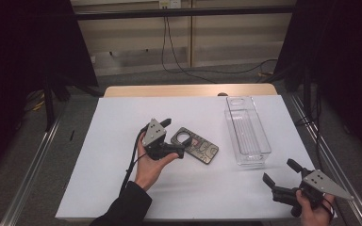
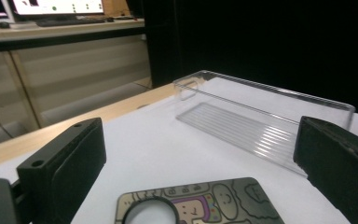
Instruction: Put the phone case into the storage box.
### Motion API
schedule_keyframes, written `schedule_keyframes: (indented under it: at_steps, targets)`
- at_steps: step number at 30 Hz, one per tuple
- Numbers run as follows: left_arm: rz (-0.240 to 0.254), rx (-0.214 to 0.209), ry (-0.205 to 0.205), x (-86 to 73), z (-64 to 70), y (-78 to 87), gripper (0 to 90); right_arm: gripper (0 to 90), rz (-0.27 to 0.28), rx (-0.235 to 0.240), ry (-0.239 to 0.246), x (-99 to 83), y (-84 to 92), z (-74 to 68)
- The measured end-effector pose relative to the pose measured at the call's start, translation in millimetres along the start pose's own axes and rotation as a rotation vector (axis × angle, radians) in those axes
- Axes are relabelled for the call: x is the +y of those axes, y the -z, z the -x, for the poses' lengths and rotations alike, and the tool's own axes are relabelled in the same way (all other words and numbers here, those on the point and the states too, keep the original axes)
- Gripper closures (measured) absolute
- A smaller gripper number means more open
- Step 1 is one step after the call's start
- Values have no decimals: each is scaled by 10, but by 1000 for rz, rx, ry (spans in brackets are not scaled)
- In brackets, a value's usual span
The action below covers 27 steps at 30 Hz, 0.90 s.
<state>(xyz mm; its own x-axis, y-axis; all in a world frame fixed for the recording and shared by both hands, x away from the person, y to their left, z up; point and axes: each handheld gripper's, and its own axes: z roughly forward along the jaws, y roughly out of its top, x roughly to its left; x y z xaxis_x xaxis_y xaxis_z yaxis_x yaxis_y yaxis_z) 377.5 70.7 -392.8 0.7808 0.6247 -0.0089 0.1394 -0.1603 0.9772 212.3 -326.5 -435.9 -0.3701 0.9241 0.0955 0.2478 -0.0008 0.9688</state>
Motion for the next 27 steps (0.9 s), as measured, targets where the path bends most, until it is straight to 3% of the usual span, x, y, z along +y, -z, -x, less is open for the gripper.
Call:
schedule_keyframes:
  at_steps: [6, 9, 13, 15, 18, 20, 23, 27]
  targets:
    - [-1, -12, 9, 61, 28, -100, 23, 0, -3, 2, 7, -1, -3, 0]
    - [6, -22, -15, 108, 72, -148, 31, 0, -2, 2, 8, 0, -4, 0]
    - [21, -20, -17, 143, 87, -235, 40, 0, -1, 1, 7, 1, -3, 0]
    - [29, -16, 7, 141, 82, -271, 52, 0, -1, 2, 10, 1, -2, -1]
    - [25, -11, -3, 146, 78, -326, 62, 0, -2, 4, 9, 0, -3, 1]
    - [31, -14, 30, 143, 61, -359, 77, 0, -2, 3, 6, -1, -4, 3]
    - [36, 3, 8, 146, 31, -389, 123, 0, 0, 3, 4, 0, -1, 0]
    - [28, 3, 31, 128, -18, -432, 181, 0, -2, 4, 7, 0, -3, 2]
